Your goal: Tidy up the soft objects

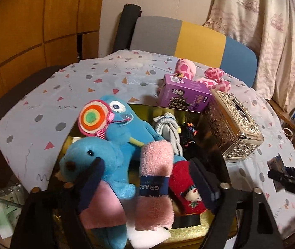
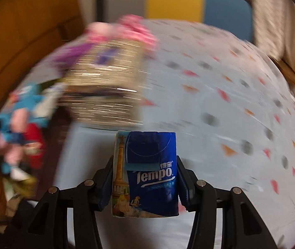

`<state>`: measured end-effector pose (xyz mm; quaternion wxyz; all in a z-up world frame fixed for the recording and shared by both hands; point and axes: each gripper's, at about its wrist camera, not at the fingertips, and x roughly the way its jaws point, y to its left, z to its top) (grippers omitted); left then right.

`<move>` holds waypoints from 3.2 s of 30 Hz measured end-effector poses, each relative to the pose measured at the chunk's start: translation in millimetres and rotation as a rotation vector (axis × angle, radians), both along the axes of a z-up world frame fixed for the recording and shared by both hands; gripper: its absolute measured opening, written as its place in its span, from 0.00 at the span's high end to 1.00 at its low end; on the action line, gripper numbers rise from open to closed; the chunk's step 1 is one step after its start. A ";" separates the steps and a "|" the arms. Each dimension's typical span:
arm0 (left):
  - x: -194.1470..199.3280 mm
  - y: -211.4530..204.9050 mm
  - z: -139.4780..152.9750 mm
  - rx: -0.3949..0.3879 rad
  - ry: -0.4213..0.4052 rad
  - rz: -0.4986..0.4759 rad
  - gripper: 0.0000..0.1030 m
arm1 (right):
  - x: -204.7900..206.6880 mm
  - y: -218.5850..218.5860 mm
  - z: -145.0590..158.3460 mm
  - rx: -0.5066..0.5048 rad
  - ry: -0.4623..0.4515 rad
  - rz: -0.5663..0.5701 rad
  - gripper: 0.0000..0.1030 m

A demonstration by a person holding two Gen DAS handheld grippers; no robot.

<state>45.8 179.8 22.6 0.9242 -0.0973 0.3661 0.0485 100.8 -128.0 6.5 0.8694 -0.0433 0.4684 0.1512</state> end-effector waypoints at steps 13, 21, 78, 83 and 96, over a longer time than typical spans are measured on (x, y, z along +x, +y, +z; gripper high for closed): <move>-16.7 11.0 14.3 0.072 -0.045 0.060 0.00 | -36.8 148.9 -6.4 0.004 -0.045 0.272 0.49; -21.8 13.7 11.2 0.083 -0.032 0.089 0.00 | -41.4 154.2 -12.2 0.013 -0.080 0.257 0.29; -53.2 -59.1 3.1 0.115 -0.080 0.039 0.00 | -72.6 60.2 11.8 -0.014 -0.272 -0.250 0.28; -53.2 -59.3 2.9 0.117 -0.078 0.039 0.00 | -73.1 59.6 11.8 -0.011 -0.274 -0.253 0.28; -54.3 -59.7 2.6 0.119 -0.069 0.036 0.00 | -74.6 60.4 12.4 -0.009 -0.273 -0.252 0.28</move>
